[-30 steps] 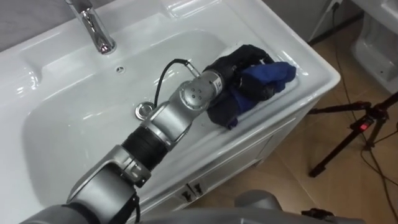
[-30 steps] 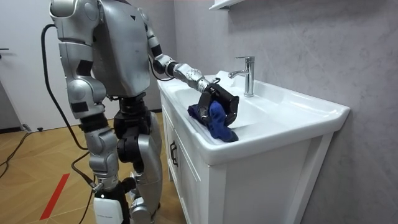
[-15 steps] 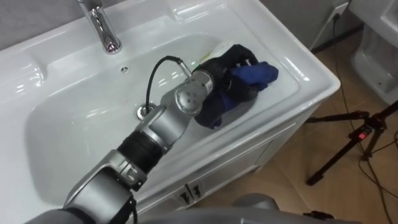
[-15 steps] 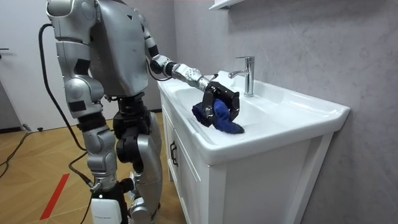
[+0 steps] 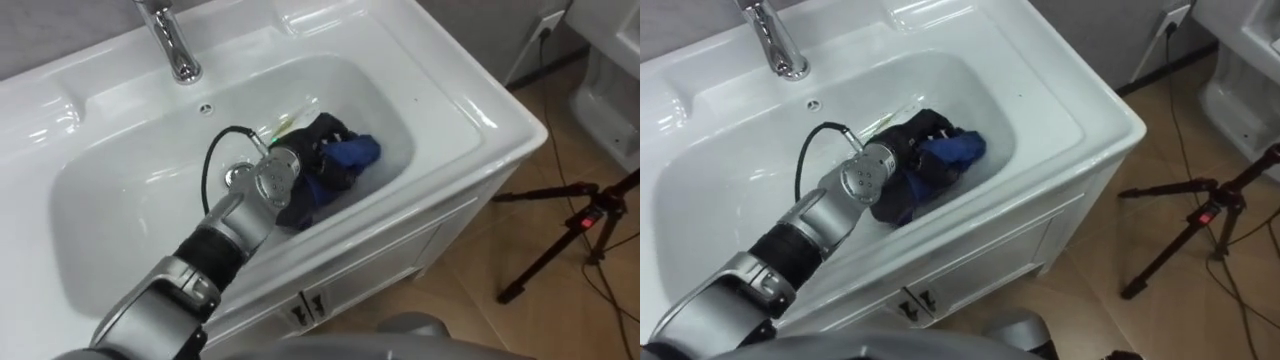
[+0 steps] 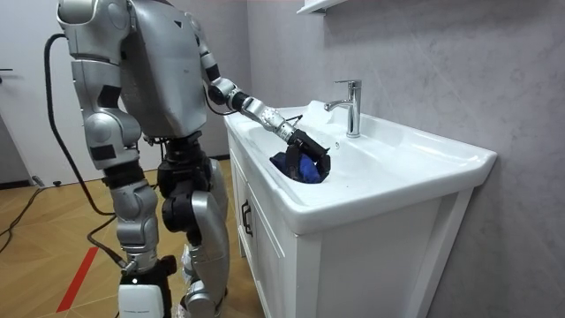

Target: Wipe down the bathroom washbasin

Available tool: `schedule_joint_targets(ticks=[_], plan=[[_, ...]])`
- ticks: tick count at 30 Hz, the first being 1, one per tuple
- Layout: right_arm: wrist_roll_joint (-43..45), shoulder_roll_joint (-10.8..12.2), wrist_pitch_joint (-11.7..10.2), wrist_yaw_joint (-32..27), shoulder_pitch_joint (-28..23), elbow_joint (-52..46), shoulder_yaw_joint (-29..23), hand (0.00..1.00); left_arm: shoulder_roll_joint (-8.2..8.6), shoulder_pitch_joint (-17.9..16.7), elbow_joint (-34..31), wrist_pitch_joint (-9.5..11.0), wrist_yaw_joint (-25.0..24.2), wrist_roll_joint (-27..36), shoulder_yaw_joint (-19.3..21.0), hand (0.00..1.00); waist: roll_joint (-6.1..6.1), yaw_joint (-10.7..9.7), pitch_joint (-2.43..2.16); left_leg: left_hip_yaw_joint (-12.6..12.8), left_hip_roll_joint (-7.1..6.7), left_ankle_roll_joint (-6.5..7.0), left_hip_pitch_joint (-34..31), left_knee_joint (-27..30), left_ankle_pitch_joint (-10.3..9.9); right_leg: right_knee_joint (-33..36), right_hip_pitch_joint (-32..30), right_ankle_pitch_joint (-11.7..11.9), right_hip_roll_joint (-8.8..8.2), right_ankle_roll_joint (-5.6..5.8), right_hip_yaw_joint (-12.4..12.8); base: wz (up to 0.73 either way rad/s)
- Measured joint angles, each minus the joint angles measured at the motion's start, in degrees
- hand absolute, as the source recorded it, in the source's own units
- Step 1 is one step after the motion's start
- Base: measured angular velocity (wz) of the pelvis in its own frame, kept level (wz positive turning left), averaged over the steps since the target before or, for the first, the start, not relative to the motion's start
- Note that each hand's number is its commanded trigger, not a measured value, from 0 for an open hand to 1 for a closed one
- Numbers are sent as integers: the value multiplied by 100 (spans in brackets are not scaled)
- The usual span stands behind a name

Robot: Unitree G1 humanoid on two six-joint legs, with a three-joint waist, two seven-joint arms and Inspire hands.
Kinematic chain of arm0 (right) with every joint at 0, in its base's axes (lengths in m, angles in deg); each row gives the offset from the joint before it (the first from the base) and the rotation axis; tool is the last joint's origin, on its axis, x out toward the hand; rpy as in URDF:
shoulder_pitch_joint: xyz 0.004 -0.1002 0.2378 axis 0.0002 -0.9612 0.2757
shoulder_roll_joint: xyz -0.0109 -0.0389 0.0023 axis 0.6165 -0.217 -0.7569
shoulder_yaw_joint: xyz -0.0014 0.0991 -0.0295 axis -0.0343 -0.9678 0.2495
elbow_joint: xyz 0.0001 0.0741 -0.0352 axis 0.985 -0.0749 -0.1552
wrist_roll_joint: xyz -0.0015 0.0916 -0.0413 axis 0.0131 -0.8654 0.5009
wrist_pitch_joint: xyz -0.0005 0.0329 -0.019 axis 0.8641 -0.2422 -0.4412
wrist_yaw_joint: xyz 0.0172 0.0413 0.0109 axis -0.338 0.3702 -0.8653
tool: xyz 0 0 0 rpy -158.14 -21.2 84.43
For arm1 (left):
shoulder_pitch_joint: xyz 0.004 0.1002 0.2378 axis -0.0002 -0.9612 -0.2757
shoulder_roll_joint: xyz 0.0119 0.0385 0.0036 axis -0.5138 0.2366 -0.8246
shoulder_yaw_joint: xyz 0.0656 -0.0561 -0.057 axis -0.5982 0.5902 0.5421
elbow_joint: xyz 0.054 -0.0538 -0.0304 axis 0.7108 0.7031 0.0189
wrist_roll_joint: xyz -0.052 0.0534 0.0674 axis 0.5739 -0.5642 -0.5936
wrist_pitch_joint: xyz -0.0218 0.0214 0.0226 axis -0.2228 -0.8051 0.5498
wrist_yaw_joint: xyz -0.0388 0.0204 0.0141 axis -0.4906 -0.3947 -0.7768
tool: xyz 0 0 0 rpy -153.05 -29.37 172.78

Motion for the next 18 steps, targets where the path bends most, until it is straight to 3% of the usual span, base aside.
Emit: schedule_joint_targets(ticks=[3, 6, 8, 18], plan=[[99, 18, 8, -1, -1, -9, -4, 0, 8, -23, 181, -2, 47, -4, 95, 100, -37, 43, -19, 0, -2, 0, 36, -3, 0, -9, 24, -4, 0, -1, 1, -1], [232, 72, 77, 2, -12, -10, -8, 0, 58, -200, 404, 112, 229, -61, 376, 100, -163, 155, -50, 26, -2, -15, 136, -43, 9, 22, 67, -60, 1, -20, 0, -3], [353, 78, 92, 1, -9, -9, -9, 0, 59, -239, 466, 134, 254, -62, 464, 100, -224, 190, -44, 24, -2, -16, 174, -42, 9, 18, 113, -75, 1, -18, -6, 2], [404, 103, -22, 63, -7, -23, -12, 0, 65, -501, 536, 487, 630, -63, 576, 100, -245, 327, -46, 25, -2, -16, 179, -46, 9, 5, 122, -73, -4, -16, -9, 0]])
